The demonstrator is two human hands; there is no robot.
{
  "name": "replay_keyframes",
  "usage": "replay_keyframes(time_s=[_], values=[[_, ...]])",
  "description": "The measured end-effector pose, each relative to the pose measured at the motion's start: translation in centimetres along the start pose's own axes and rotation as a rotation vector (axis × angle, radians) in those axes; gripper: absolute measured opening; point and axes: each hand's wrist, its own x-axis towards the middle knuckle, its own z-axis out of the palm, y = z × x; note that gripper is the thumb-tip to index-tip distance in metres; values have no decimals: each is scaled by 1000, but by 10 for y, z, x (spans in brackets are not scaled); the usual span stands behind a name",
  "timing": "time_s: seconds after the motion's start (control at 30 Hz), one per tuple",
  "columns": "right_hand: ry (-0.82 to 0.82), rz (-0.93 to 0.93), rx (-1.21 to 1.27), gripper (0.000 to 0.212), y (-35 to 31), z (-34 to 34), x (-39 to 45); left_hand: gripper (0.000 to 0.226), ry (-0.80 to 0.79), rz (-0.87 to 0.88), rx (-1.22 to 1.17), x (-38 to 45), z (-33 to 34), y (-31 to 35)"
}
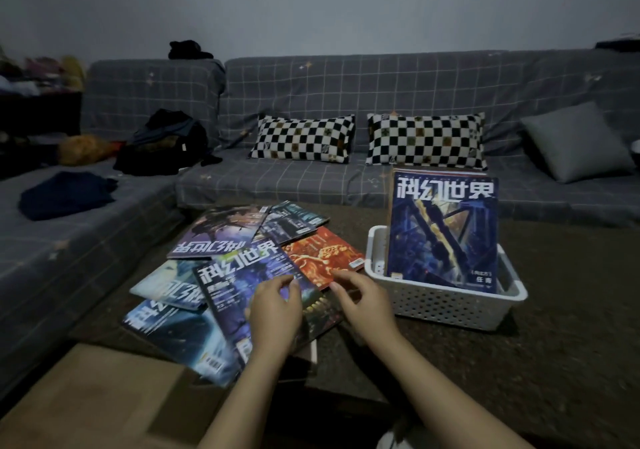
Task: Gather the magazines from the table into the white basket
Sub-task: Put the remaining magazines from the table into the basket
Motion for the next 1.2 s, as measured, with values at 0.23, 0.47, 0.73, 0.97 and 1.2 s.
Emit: replay_keyframes(time_s=[0.23, 0.47, 0.73, 0.97, 1.2], values=[[-242, 159, -169, 43, 12, 56, -5, 50, -70, -198, 200, -5, -22, -46], [-301, 259, -296, 52, 18, 65, 0, 65, 70, -378, -223, 4, -29, -61], [-181, 416, -84, 51, 14, 48, 6, 38, 41, -299, -361, -2, -31, -63], [-135, 390, 268, 34, -10, -10, 21, 29, -63, -104, -512, 0, -49, -40], [-8, 354, 276, 43, -27, -88, 33, 29, -238, 86, -619, 5, -32, 28]])
